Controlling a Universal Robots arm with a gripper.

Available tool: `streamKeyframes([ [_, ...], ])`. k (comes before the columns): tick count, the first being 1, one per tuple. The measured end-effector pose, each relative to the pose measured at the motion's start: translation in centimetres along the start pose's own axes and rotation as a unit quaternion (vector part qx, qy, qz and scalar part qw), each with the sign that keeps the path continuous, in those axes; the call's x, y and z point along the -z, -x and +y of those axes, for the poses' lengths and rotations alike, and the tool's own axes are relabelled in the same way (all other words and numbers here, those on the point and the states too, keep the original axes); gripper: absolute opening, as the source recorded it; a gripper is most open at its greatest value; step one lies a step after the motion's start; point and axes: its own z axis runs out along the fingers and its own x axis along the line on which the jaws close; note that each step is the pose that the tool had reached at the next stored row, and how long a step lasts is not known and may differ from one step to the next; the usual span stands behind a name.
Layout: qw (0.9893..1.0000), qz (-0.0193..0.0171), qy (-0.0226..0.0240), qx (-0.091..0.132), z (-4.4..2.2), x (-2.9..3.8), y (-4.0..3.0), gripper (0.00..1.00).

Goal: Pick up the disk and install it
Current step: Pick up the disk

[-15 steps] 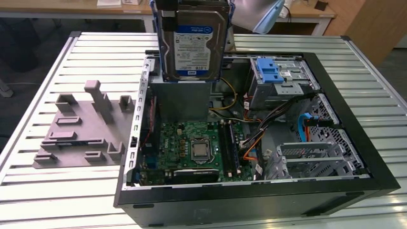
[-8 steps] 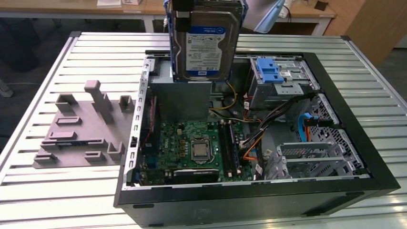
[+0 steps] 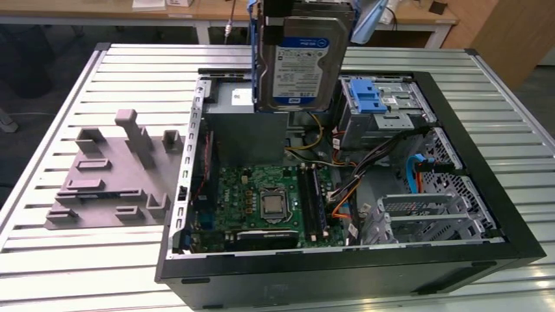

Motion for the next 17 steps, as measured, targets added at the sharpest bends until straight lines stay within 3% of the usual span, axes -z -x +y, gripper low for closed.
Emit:
streamKeyframes([
  [3,1.0,0.0,0.0,0.0,-0.58,0.01,-0.04,0.36],
  [11,1.0,0.0,0.0,0.0,-0.61,0.01,-0.05,0.36],
  [17,1.0,-0.0001,-0.0001,-0.003,-0.63,0.03,-0.95,0.36],
])
